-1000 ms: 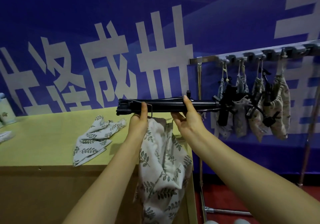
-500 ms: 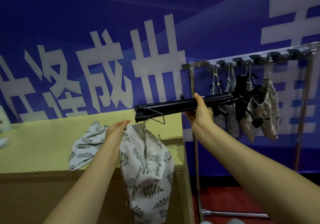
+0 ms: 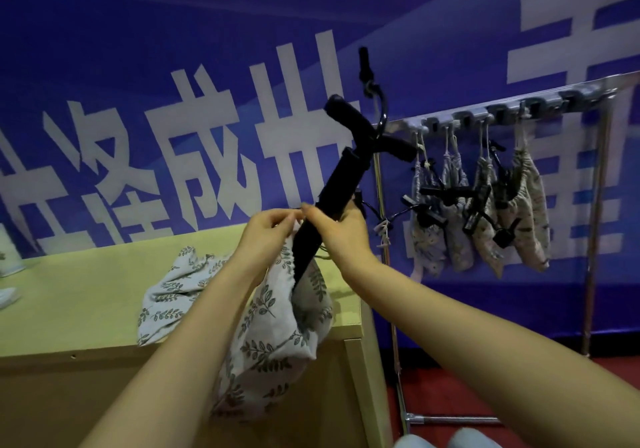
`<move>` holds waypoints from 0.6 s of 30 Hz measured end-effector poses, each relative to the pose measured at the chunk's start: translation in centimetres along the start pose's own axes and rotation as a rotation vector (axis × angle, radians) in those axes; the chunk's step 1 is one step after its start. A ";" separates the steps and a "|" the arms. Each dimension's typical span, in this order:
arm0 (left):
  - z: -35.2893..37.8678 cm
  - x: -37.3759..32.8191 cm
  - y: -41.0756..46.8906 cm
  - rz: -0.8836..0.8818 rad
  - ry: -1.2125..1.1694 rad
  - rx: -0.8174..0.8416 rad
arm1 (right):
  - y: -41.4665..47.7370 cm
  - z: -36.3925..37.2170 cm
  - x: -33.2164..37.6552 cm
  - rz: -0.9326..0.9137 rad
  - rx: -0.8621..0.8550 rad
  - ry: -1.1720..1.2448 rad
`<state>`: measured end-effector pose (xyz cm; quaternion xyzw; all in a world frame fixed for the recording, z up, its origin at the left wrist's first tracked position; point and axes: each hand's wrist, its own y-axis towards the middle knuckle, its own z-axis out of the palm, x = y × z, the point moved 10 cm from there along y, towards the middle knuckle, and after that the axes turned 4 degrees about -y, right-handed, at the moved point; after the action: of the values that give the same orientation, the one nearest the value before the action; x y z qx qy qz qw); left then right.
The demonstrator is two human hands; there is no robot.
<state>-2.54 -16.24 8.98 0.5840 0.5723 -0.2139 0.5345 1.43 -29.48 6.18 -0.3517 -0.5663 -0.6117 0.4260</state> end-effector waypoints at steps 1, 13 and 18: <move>-0.1 -0.4 -0.2 -0.003 -0.050 -0.009 | -0.2 0.2 0.3 -0.011 0.003 -0.026; 0.2 -10.2 -2.2 0.255 -0.221 0.020 | -2.6 -0.6 6.9 -0.232 0.053 -0.241; 1.4 -13.4 -2.7 0.346 -0.153 0.001 | -3.9 -1.3 9.3 -0.295 0.161 -0.370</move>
<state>-7.87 -23.94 19.08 0.6558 0.4211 -0.1629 0.6050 -5.67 -31.91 12.99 -0.3362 -0.7269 -0.5452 0.2478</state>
